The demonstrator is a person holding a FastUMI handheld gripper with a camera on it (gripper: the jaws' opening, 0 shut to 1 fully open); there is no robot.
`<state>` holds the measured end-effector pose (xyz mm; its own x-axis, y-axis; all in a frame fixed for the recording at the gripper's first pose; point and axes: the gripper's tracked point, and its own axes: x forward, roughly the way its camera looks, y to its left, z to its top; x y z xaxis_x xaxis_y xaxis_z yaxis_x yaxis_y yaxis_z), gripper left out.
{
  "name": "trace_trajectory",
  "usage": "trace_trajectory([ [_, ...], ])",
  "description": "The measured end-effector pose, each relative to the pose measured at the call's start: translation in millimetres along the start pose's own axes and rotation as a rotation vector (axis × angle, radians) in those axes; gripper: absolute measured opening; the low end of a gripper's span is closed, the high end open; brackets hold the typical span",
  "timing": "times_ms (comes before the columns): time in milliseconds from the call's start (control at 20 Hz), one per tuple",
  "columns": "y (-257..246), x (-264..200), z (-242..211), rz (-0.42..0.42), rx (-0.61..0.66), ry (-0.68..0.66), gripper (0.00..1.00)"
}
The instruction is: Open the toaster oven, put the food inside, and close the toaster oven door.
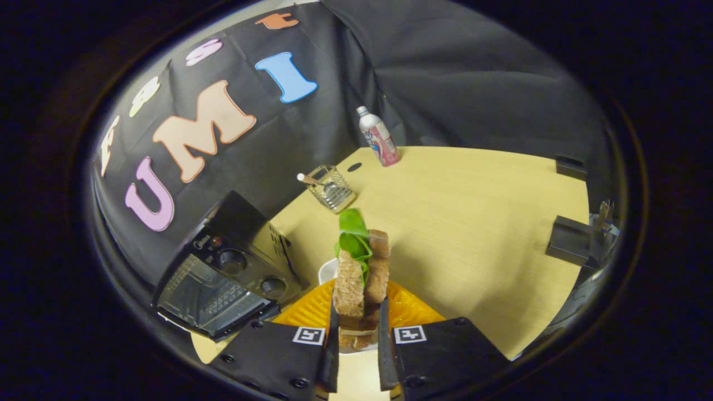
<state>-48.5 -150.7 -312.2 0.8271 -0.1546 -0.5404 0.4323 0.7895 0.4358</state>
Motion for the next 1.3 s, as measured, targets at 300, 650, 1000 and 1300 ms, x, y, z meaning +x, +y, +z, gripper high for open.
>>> trace_trajectory([
  [300, 23, -15, 14, 0.026, 0.042, -0.056, 0.3],
  [650, 66, -54, 39, 0.113, 0.176, -0.16, 0.3],
  [1000, 108, -99, 10, 0.196, 0.279, -0.148, 0.3],
  [1300, 157, -110, -40, 0.283, 0.363, -0.074, 0.3],
])
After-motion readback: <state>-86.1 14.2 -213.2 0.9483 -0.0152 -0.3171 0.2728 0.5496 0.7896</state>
